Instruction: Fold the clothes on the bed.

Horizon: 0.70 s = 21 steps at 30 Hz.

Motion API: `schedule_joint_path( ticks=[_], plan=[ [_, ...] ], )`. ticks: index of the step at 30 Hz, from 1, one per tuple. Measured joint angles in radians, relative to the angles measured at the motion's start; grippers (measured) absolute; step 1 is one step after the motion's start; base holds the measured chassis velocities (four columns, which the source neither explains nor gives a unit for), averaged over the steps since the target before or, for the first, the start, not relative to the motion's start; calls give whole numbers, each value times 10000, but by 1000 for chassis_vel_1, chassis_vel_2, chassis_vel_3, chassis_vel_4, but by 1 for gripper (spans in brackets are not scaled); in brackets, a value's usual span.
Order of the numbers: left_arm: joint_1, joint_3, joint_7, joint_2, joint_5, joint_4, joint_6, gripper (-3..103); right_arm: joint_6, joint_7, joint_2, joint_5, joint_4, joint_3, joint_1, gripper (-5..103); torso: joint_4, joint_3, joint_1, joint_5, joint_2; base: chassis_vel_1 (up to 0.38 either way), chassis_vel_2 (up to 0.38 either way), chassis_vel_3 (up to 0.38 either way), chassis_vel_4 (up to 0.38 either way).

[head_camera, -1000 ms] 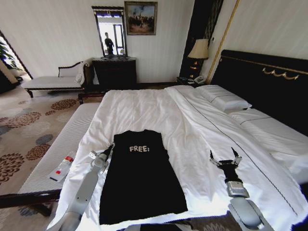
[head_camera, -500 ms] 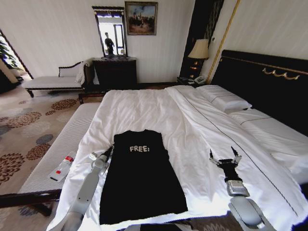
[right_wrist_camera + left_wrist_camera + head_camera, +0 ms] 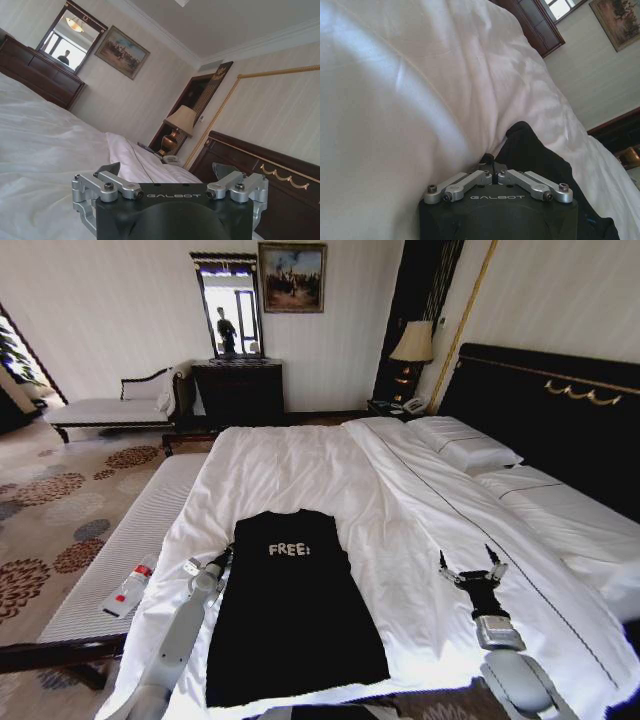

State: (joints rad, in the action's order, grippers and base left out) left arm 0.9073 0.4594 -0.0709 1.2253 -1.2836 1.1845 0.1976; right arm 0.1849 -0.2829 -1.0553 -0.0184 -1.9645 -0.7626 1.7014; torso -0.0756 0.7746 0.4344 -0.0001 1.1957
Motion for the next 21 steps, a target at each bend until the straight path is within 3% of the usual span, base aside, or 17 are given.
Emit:
schedule_joint_path(
  ticks=[21],
  plan=[
    [1500, 897, 335, -933, 880, 2219, -408, 0, 175, 152, -273, -273, 89, 266, -29, 100, 0, 0, -1, -3, 0, 0, 0, 0, 0]
  ],
)
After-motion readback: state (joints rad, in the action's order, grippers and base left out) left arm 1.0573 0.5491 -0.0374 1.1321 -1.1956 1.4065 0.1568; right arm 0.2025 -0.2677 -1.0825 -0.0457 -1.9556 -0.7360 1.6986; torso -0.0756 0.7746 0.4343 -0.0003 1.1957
